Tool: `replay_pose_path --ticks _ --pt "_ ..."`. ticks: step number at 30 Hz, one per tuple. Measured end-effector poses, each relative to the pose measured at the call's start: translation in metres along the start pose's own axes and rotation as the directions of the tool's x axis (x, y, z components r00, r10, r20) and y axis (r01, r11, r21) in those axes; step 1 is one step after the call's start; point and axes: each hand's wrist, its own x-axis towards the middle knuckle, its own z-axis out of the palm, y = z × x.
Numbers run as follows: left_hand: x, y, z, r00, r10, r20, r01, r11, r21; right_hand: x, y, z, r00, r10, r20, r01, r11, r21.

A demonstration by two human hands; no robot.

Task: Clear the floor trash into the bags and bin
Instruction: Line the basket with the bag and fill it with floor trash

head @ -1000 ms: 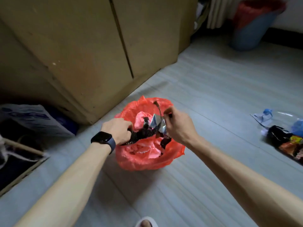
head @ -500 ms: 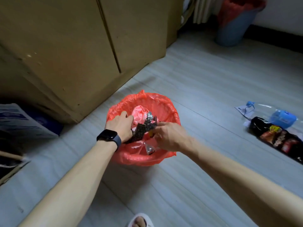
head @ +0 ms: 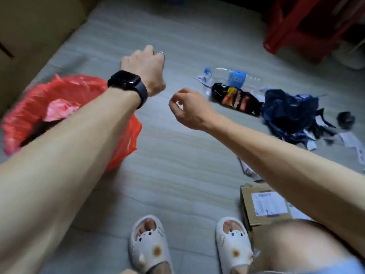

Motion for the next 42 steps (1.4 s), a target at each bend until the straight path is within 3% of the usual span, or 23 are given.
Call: replay_pose_path --ticks 4,7,14,23,29,35,38,40,42 --pt "0.005 0.082 0.056 0.971 0.200 0.133 -0.191 0.979 -0.077 -0.017 0.074 0.009 0.967 0.207 0.145 -0.201 0.978 -0.059" --pt "0.001 0.111 0.096 0.936 0.304 0.178 -0.301 0.953 -0.043 -0.033 0.128 0.016 0.922 0.328 0.207 -0.315 0.944 -0.096" --pt "0.033 0.171 0.169 0.858 0.293 0.422 -0.341 0.939 0.040 -0.093 0.244 0.017 0.827 0.534 0.176 -0.526 0.845 -0.096" --pt "0.036 0.263 0.203 0.745 0.376 0.552 -0.483 0.874 0.056 -0.174 0.300 -0.002 0.736 0.668 0.108 -0.656 0.744 -0.130" --pt "0.031 0.313 0.224 0.623 0.416 0.662 -0.508 0.859 -0.062 -0.221 0.312 -0.001 0.612 0.695 0.378 -0.576 0.719 -0.388" --pt "-0.011 0.333 0.274 0.495 0.420 0.761 -0.411 0.885 -0.221 -0.252 0.329 0.017 0.477 0.762 0.438 -0.657 0.640 -0.398" --pt "-0.029 0.332 0.296 0.541 0.419 0.729 -0.471 0.869 -0.150 -0.266 0.331 0.038 0.501 0.781 0.373 -0.689 0.621 -0.374" --pt "-0.042 0.330 0.307 0.605 0.450 0.657 -0.515 0.850 -0.108 -0.272 0.329 0.046 0.545 0.785 0.296 -0.711 0.619 -0.332" --pt "-0.051 0.327 0.315 0.622 0.494 0.608 -0.549 0.828 -0.111 -0.275 0.327 0.050 0.610 0.755 0.241 -0.684 0.655 -0.321"
